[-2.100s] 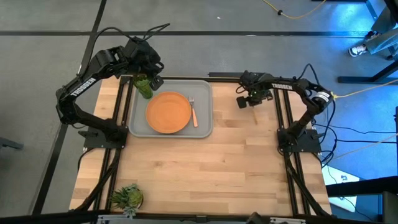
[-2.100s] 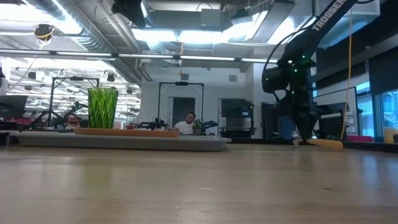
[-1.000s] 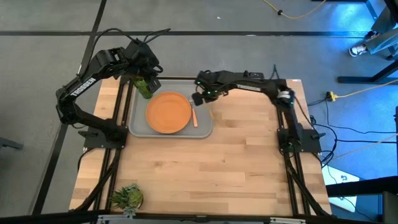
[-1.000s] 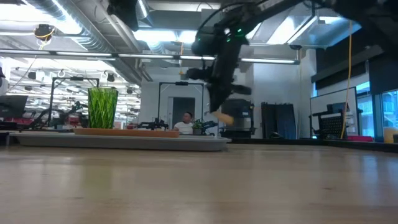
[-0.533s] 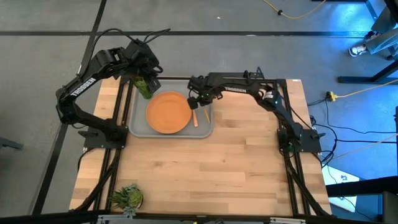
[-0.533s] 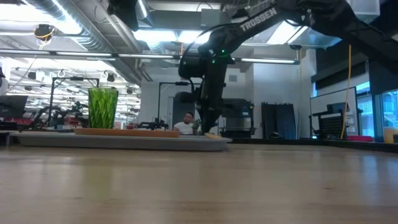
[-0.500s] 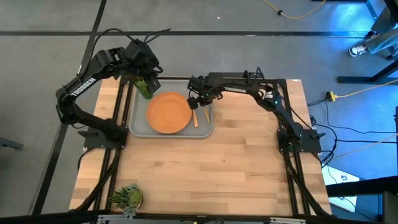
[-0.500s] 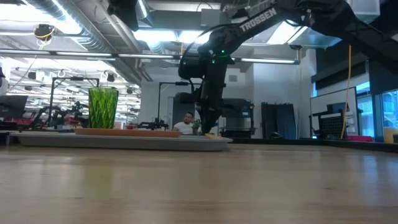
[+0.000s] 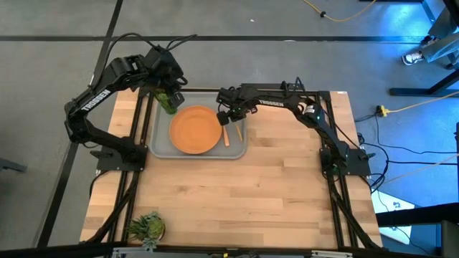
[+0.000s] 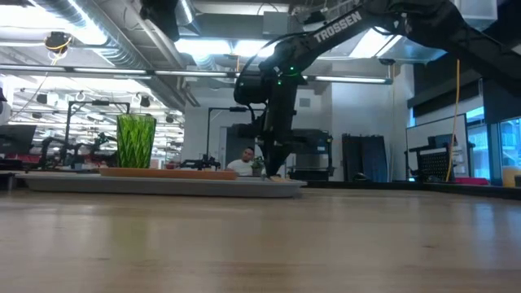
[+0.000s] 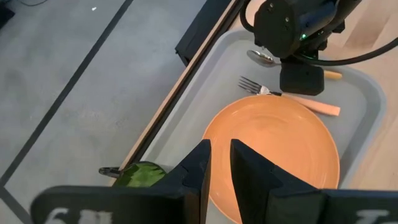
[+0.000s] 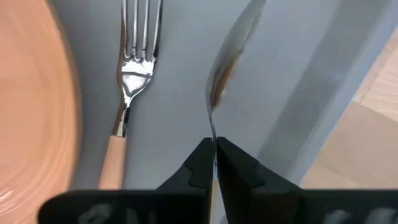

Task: Pick and place plate/cup/fork/spoon on tray
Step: Put the orange spoon on the gray serving tray to the right side of the orange fork

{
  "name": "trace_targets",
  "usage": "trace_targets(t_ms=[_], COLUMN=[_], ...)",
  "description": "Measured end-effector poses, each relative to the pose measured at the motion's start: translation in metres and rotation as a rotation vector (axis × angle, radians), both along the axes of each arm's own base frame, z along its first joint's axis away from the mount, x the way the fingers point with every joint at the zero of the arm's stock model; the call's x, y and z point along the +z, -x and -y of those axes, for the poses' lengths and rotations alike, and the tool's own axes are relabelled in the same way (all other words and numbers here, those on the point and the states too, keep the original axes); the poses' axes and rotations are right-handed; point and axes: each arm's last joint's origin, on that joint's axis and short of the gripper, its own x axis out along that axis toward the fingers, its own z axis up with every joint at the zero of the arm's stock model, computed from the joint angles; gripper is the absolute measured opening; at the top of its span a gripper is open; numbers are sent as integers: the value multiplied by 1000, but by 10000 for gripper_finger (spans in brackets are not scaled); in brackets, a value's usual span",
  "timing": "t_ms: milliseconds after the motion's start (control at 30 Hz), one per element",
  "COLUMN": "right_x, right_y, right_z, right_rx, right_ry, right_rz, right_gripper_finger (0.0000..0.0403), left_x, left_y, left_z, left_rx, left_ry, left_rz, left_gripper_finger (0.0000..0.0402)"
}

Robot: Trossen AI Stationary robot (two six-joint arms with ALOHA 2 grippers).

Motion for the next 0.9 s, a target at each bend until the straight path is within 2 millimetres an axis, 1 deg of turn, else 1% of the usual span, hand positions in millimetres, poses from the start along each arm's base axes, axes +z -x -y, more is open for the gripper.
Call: trace_targets(t_ms=[400,533,700,800,900], right_x=[0,7,22,24,23], right_y=[0,-3,-7,-12,-16], right_z=[0,1,3,9,15], right_rx=[4,48,112,160,190], right_ry=[1,18,49,76,105], right_rz=[1,16,46,100,156], right_gripper_finger=[27,28,28,26,11], left_x=[-2,-2,-2,-2,-2], left_y=[2,2,2,2,2], left_z=[1,1,1,1,1], left_rx=[1,1,2,9,11], left_ry=[14,14,15,19,20], left_rz=[-21,-21,-20,-16,-15], left_gripper_finger=[53,53,53,53,53])
